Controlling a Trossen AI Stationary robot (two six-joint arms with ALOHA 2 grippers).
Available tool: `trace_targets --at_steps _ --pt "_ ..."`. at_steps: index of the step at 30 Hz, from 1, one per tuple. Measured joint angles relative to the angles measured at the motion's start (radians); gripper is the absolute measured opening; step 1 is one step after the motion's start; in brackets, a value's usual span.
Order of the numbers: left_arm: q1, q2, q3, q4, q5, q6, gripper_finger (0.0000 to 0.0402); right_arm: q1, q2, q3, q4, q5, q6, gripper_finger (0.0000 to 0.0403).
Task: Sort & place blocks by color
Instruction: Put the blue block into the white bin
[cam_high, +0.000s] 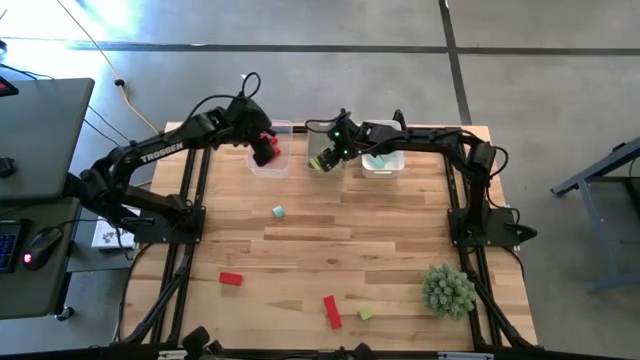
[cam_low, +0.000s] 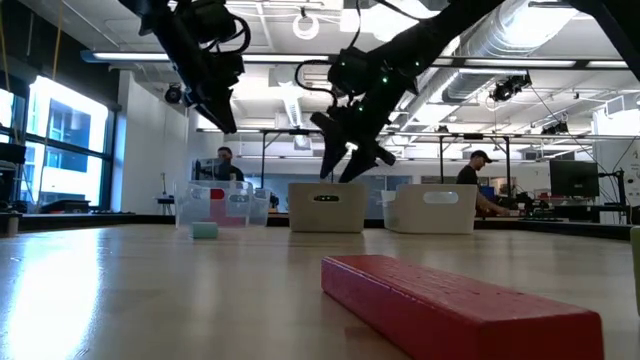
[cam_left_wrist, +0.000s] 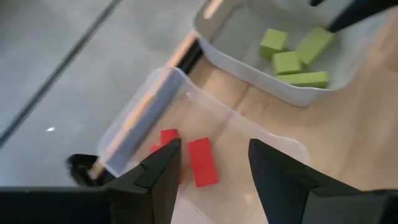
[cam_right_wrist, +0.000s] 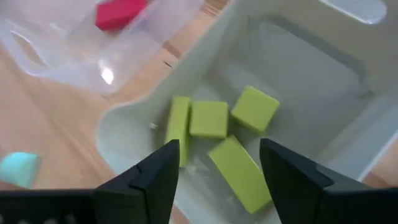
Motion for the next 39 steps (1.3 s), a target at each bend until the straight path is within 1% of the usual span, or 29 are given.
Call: trace_targets --at_steps 2,7,13,17,21,25,28,32,35,39 --pt "0.000 -0.008 0.000 -0.015 0.027 0.000 0.0175 0.003 0.000 0.031 -0.028 -0.021 0.004 0.0206" --pt "-0.008 -0.031 0.000 -0.065 0.062 -0.001 0.0175 0.035 0.000 0.107 -0.131 -0.028 -0.005 0.0200" --pt "-0.029 -0.069 0.000 -0.148 0.064 -0.001 0.0175 0.100 0.000 0.186 -0.283 -0.031 -0.006 0.0199" --pt "-0.054 -0.104 0.000 -0.208 0.064 -0.012 0.0175 0.165 -0.001 0.208 -0.345 -0.037 0.019 0.0199" --pt "-0.086 -0.139 0.000 -0.284 0.064 -0.043 0.0175 0.226 -0.001 0.210 -0.359 -0.047 0.051 0.0199" --pt "-0.129 -0.170 0.000 -0.351 0.064 -0.101 0.0175 0.276 -0.001 0.210 -0.364 -0.047 0.117 0.0199" --pt "-0.170 -0.186 0.000 -0.375 0.064 -0.149 0.0175 0.303 -0.001 0.210 -0.365 -0.060 0.158 0.0199" --pt "-0.235 -0.204 0.000 -0.381 0.064 -0.181 0.0175 0.333 -0.001 0.210 -0.365 -0.093 0.161 0.0199" --pt "-0.292 -0.204 0.000 -0.395 0.064 -0.140 0.0175 0.352 -0.011 0.210 -0.370 -0.111 0.153 0.0200" --pt "-0.363 -0.202 0.000 -0.407 0.064 -0.024 0.0175 0.376 -0.048 0.210 -0.394 -0.115 0.126 0.0200"
